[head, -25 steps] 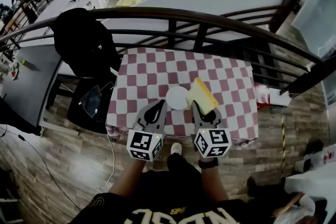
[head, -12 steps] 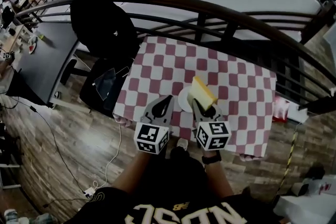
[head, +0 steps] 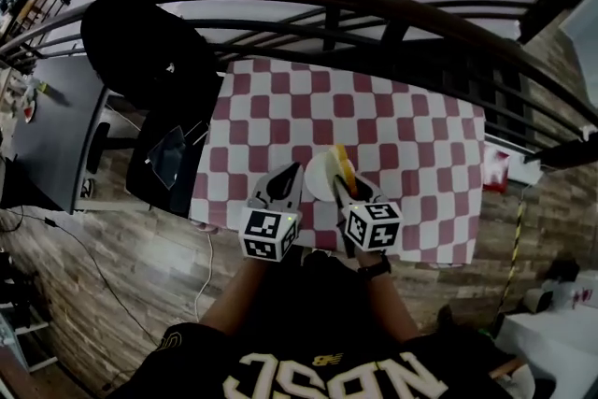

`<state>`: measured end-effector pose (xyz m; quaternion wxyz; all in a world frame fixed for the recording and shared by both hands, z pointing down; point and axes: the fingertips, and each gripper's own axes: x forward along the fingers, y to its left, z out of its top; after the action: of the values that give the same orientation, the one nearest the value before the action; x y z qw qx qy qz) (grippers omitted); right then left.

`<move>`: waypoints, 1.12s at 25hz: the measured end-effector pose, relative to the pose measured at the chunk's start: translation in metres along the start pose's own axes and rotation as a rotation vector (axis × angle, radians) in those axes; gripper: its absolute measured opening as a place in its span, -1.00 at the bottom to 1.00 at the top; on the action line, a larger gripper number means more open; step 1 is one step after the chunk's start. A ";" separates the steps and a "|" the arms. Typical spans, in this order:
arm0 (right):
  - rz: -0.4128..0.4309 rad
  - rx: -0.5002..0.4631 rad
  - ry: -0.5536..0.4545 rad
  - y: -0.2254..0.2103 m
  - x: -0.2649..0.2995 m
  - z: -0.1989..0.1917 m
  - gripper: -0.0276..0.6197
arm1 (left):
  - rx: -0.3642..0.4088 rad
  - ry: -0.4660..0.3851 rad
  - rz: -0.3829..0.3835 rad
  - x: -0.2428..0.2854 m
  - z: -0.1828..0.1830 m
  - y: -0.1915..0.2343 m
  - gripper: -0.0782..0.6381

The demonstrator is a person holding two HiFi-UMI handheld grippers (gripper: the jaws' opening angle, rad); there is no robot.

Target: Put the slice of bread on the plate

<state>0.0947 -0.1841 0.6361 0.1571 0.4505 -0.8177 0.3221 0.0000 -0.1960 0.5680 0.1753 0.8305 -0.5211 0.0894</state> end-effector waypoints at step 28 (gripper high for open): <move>0.005 0.171 0.372 -0.048 0.105 -0.107 -0.60 | -0.062 0.296 -0.033 0.068 -0.075 0.054 -0.73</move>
<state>0.0743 -0.1981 0.7913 0.2658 0.3929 -0.7455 0.4682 -0.0158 -0.2452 0.6699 0.2772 0.8109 -0.4783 0.1921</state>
